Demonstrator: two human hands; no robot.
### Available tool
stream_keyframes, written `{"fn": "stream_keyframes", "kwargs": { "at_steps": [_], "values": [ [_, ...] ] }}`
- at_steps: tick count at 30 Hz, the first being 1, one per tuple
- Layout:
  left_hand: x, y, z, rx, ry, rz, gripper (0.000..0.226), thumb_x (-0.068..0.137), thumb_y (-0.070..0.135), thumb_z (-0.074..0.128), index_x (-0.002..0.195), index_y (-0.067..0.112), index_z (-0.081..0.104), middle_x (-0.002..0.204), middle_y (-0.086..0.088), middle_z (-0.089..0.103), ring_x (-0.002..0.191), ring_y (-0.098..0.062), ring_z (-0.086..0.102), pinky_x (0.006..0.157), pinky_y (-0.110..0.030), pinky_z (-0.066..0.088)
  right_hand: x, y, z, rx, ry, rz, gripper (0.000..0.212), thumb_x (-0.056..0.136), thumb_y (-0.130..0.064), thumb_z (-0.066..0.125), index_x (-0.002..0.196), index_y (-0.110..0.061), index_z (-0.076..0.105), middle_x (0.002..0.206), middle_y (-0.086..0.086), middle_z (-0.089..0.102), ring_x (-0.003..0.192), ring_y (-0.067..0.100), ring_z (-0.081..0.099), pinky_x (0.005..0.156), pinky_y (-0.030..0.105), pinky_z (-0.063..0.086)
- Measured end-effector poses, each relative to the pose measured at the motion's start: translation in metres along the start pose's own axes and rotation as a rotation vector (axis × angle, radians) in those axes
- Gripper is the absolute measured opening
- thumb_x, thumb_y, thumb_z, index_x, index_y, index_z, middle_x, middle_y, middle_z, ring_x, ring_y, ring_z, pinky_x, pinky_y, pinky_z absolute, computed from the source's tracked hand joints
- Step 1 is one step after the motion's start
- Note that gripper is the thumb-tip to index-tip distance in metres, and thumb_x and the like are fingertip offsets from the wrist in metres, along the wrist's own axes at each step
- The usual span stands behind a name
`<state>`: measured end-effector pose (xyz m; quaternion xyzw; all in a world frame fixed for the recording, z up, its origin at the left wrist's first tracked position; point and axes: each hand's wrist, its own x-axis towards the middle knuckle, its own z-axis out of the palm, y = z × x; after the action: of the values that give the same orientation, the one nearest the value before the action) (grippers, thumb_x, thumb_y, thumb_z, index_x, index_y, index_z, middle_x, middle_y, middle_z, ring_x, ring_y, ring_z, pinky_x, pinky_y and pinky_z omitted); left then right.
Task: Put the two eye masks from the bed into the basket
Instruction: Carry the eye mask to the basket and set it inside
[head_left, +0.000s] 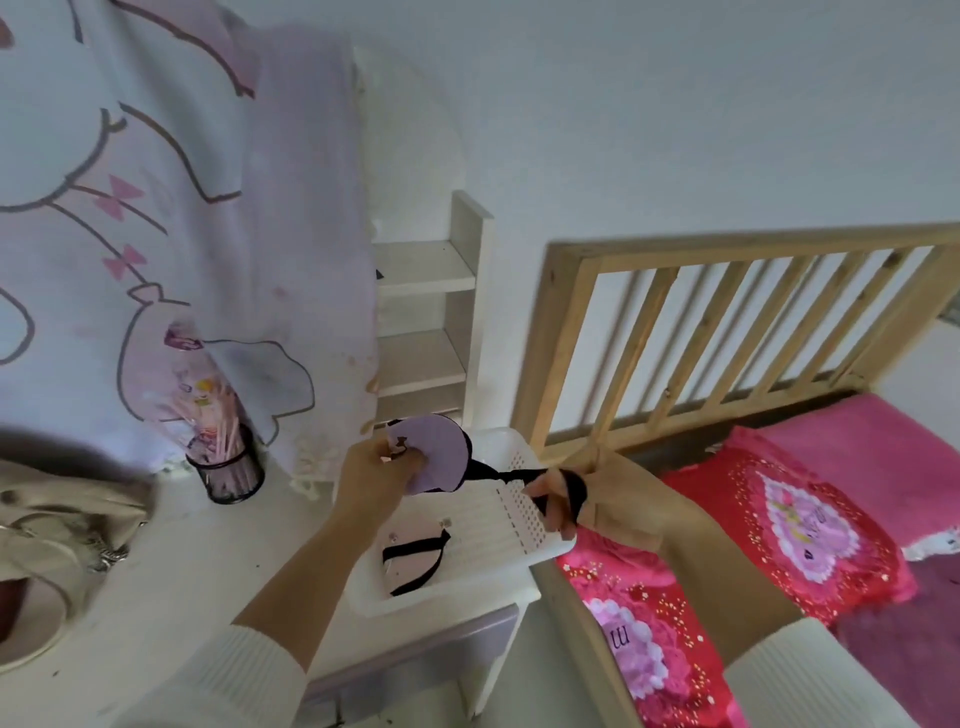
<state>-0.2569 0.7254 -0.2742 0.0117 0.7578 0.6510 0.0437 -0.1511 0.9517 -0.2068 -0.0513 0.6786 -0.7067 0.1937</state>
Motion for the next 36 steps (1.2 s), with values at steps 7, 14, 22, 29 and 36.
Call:
{"fn": "stream_keyframes", "kwargs": {
  "at_steps": [7, 14, 22, 29, 36],
  "values": [
    [-0.005, -0.01, 0.013, -0.015, -0.086, -0.131, 0.019, 0.062, 0.014, 0.061, 0.045, 0.02, 0.06, 0.049, 0.006, 0.05, 0.059, -0.02, 0.045, 0.068, -0.037, 0.044, 0.029, -0.001, -0.006, 0.197, 0.514, -0.357, 0.039, 0.062, -0.044, 0.083, 0.097, -0.027, 0.076, 0.11, -0.006, 0.075, 0.108, 0.012, 0.068, 0.095, 0.037, 0.048],
    [-0.001, 0.013, 0.032, 0.016, -0.316, -0.002, 0.016, 0.062, 0.012, 0.06, 0.069, 0.014, 0.073, 0.066, 0.002, 0.064, 0.064, -0.015, 0.054, 0.073, -0.036, 0.046, 0.033, 0.002, -0.027, -0.559, 0.509, -0.122, 0.046, 0.054, -0.056, 0.081, 0.098, -0.046, 0.072, 0.117, -0.022, 0.068, 0.112, -0.004, 0.059, 0.106, 0.034, 0.045],
    [0.001, 0.024, 0.056, 0.052, -0.335, 0.029, 0.034, 0.078, 0.003, 0.067, 0.084, 0.035, 0.077, 0.084, 0.0, 0.078, 0.075, -0.009, 0.069, 0.08, -0.029, 0.052, 0.04, 0.0, -0.045, -0.726, 0.63, -0.207, 0.013, 0.069, -0.01, 0.074, 0.068, -0.019, 0.065, 0.126, -0.005, 0.063, 0.113, 0.008, 0.056, 0.083, 0.003, 0.035],
    [-0.006, 0.044, 0.071, 0.134, -0.152, 0.247, 0.009, 0.08, 0.023, 0.071, 0.079, 0.03, 0.076, 0.086, 0.01, 0.071, 0.077, 0.0, 0.061, 0.074, -0.021, 0.045, 0.041, 0.013, -0.047, -1.176, 0.664, -0.214, 0.015, 0.068, -0.033, 0.062, 0.06, -0.02, 0.061, 0.111, -0.009, 0.063, 0.116, 0.004, 0.049, 0.111, 0.044, 0.011],
    [-0.013, 0.051, 0.09, 0.436, -0.224, 0.298, 0.02, 0.072, 0.041, 0.079, 0.079, 0.022, 0.08, 0.067, 0.014, 0.056, 0.058, -0.005, 0.047, 0.057, -0.015, 0.032, 0.044, 0.024, -0.047, -1.386, 0.611, -0.261, 0.015, 0.072, -0.032, 0.066, 0.076, -0.018, 0.07, 0.11, -0.008, 0.063, 0.119, 0.009, 0.049, 0.113, 0.044, 0.006]
  ]
}}
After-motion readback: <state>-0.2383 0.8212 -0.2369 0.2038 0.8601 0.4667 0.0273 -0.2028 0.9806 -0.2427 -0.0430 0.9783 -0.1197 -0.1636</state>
